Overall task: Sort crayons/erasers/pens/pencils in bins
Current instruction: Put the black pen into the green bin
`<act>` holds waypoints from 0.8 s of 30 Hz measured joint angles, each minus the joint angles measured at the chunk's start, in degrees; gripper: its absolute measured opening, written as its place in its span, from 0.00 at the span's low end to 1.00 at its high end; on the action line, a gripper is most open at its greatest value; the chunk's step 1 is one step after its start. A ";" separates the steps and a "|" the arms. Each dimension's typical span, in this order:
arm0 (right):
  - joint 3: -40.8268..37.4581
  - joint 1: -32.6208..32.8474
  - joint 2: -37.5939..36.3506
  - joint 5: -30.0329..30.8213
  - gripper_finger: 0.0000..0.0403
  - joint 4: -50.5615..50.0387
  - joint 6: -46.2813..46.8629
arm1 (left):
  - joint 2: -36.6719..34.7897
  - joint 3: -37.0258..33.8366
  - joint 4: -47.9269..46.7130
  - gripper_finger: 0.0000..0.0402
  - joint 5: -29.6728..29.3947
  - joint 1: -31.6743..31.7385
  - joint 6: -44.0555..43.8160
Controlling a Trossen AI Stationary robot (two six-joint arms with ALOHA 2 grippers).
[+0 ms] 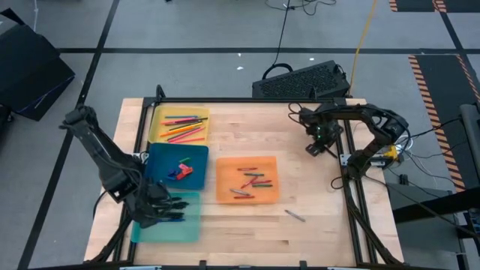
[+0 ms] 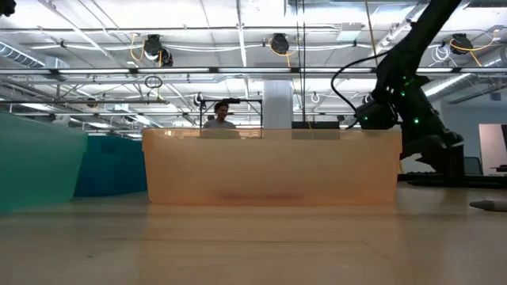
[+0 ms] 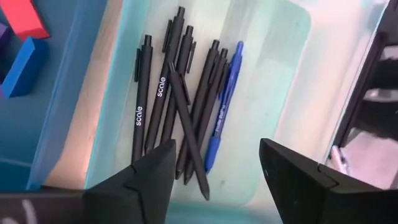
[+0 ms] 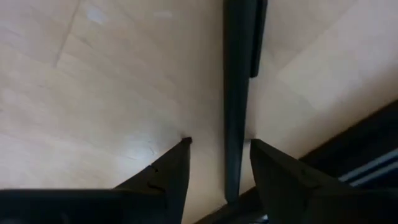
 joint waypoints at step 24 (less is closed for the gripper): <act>0.94 14.65 -24.77 -8.07 0.05 4.58 11.05 | -4.19 0.00 35.77 0.60 -30.18 7.83 2.59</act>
